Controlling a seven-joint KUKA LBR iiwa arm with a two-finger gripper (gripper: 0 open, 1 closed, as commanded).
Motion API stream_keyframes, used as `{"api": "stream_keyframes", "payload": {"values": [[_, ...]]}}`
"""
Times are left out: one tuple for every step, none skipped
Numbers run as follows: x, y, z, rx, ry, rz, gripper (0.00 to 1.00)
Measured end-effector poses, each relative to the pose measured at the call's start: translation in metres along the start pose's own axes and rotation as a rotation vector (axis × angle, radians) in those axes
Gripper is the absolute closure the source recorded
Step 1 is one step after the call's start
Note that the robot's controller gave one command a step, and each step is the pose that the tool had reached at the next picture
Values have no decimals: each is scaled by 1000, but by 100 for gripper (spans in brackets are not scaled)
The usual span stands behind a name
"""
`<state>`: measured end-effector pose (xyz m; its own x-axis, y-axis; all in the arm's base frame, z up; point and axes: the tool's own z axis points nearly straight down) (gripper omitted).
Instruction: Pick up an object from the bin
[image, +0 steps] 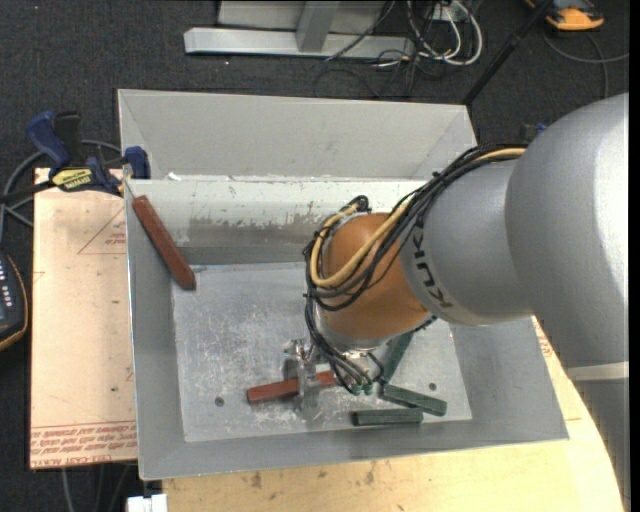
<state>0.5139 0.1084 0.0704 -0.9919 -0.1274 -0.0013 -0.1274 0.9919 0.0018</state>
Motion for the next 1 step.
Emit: {"api": "stream_keyframes", "payload": {"values": [[-18, 3, -148, 0, -9, 1, 100]]}}
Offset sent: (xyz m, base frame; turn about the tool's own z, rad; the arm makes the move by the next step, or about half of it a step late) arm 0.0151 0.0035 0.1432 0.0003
